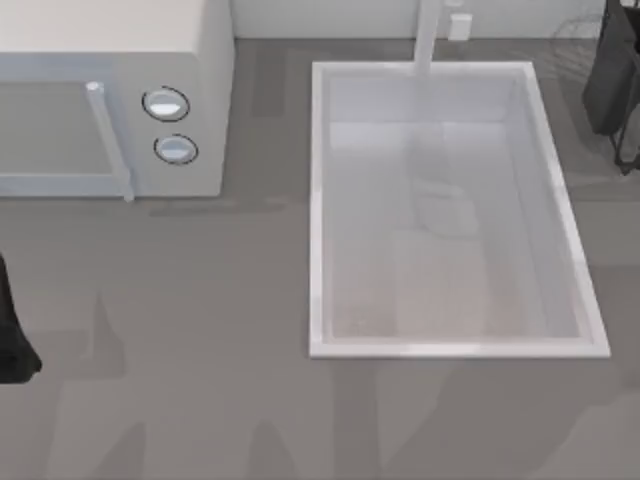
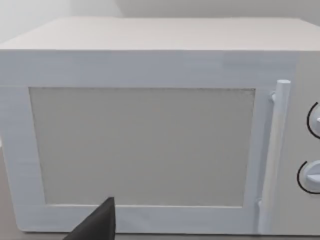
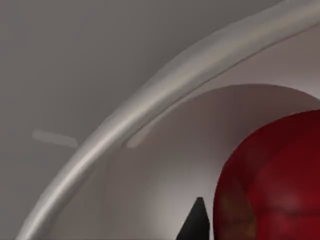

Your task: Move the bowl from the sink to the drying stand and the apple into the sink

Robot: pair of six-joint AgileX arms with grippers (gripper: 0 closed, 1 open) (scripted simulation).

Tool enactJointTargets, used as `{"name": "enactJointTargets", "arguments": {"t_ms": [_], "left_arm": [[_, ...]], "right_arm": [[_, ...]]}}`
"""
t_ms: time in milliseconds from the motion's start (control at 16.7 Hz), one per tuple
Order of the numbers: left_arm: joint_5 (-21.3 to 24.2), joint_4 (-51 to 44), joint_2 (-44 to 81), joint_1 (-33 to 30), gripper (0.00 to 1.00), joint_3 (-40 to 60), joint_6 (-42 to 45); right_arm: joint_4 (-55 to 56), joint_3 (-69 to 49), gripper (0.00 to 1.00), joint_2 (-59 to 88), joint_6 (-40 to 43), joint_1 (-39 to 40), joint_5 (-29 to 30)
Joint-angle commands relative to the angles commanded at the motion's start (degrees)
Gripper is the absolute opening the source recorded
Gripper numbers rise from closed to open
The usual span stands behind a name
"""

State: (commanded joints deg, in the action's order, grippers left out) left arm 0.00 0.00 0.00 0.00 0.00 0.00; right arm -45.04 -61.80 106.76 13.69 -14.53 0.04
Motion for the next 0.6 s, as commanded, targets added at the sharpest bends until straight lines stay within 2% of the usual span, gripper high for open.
{"name": "enactJointTargets", "arguments": {"t_ms": [360,600], "left_arm": [[0.00,0.00,0.00,0.00,1.00,0.00,0.00],[0.00,0.00,0.00,0.00,1.00,0.00,0.00]], "right_arm": [[0.00,0.00,0.02,0.00,0.00,0.00,0.00],[0.00,0.00,0.00,0.00,0.00,0.00,0.00]]}}
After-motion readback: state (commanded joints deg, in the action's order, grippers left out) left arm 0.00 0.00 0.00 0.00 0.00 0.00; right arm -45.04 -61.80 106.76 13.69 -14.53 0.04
